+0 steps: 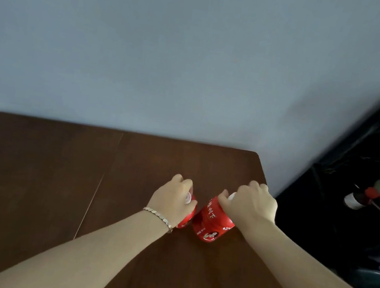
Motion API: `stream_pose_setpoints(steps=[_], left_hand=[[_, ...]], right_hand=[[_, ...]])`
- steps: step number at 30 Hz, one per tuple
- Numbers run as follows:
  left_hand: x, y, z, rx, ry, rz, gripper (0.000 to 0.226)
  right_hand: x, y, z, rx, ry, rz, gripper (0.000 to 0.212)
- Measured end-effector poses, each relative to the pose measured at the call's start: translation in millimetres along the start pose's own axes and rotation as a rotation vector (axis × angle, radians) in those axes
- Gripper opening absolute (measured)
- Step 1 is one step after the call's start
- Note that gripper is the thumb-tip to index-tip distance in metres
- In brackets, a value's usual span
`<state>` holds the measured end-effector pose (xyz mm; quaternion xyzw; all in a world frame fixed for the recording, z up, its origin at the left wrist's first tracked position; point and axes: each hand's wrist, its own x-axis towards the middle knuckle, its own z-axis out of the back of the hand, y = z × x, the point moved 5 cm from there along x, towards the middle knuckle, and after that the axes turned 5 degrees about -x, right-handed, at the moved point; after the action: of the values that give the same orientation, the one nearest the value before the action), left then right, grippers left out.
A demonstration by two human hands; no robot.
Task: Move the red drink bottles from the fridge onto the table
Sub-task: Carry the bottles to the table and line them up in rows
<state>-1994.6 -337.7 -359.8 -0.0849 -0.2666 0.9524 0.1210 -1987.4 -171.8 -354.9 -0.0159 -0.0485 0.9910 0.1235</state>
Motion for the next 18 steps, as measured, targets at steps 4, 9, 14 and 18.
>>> stream_pose_setpoints(steps=[4,9,14,18], left_hand=[[45.9,3.3,-16.0,0.012,0.001,0.032,0.017],[49.7,-7.0,-12.7,0.247,-0.058,-0.106,0.028],[63.4,-20.5,-34.0,0.352,0.148,-0.219,0.059],[62.2,-16.9,-37.4,0.360,0.087,-0.220,0.067]], right_hand=[[49.0,13.3,-24.0,-0.063,0.025,0.037,0.054],[48.9,33.2,-22.0,-0.090,0.009,0.119,0.056],[48.2,28.1,-27.9,0.033,0.095,0.108,0.060],[47.9,-1.5,-30.6,0.154,0.151,0.002,0.075]])
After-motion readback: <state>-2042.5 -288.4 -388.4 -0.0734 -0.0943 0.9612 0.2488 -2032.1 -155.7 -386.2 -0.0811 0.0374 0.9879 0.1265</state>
